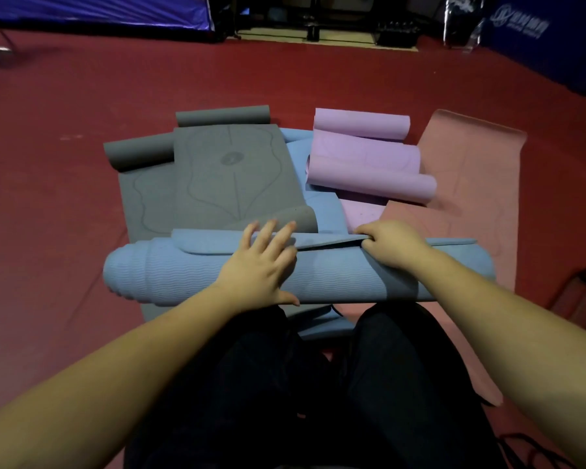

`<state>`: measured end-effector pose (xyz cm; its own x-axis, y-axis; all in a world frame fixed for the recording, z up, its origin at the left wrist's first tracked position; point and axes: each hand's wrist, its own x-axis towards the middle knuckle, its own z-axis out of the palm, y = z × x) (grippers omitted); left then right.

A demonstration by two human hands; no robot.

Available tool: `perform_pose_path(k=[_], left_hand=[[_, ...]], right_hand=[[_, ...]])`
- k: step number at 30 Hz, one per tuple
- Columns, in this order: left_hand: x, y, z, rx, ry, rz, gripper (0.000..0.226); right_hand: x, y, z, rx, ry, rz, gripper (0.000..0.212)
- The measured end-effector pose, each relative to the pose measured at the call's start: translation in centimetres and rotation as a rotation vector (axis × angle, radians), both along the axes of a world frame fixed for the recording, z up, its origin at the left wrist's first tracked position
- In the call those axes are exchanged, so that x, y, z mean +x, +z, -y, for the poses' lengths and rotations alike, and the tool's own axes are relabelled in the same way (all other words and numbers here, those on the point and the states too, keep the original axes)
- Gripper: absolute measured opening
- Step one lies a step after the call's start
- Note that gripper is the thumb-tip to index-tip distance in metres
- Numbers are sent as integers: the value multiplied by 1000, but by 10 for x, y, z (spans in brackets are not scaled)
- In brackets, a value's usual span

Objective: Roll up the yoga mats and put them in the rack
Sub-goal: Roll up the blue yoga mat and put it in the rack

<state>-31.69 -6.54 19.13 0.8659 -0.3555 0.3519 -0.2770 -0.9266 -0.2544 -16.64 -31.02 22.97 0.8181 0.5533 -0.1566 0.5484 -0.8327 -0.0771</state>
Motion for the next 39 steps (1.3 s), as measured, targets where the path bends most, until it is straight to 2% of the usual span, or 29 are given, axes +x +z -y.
perform_pose_path(k=[3,5,8,11,13,14,16,17,18,19,20,22,24,28,30,35,39], left_hand=[[6,10,2,-26,164,-261,125],[11,14,2,-26,228,-366,129],[16,16,0,-5,212,-365,126],[19,17,0,6,202,-366,119],[19,18,1,-6,202,-376,114],[21,18,1,-19,198,-378,112],[25,20,-2,-52,195,-395,110],[28,21,-4,-64,194,-411,109],[31,21,-6,-71,193,-428,109],[34,22,-7,-75,194,-447,109],[37,22,-8,-80,191,-464,109],[43,23,-6,-95,180,-489,110],[47,25,-4,-106,171,-492,109],[44,28,-3,-123,170,-466,103],[40,31,-7,-185,192,-427,96],[51,61,-6,-532,324,-286,58],[79,106,24,-938,260,-208,42]], right_hand=[[-7,-11,7,120,-46,-28,40],[-18,-19,10,138,-20,-39,55],[-34,-35,16,117,50,83,90],[-34,-44,18,139,34,124,99],[-40,-48,17,212,-2,108,93],[-47,-49,18,328,-39,93,83],[-70,-50,15,763,-270,50,41],[-83,-52,11,1022,-496,-25,18],[-93,-54,6,1274,-771,-193,12],[-102,-58,-1,1498,-1038,-452,19],[-109,-66,-8,1638,-1233,-727,23],[-117,-82,-19,1687,-1463,-1091,24],[-118,-88,-31,1731,-1554,-1170,36],[-103,-69,-56,1986,-1566,-1037,37],[-91,-58,-65,2079,-1566,-1015,45],[-54,-1,-86,2306,-1400,-966,55],[-14,56,-78,2380,-1158,-704,57]])
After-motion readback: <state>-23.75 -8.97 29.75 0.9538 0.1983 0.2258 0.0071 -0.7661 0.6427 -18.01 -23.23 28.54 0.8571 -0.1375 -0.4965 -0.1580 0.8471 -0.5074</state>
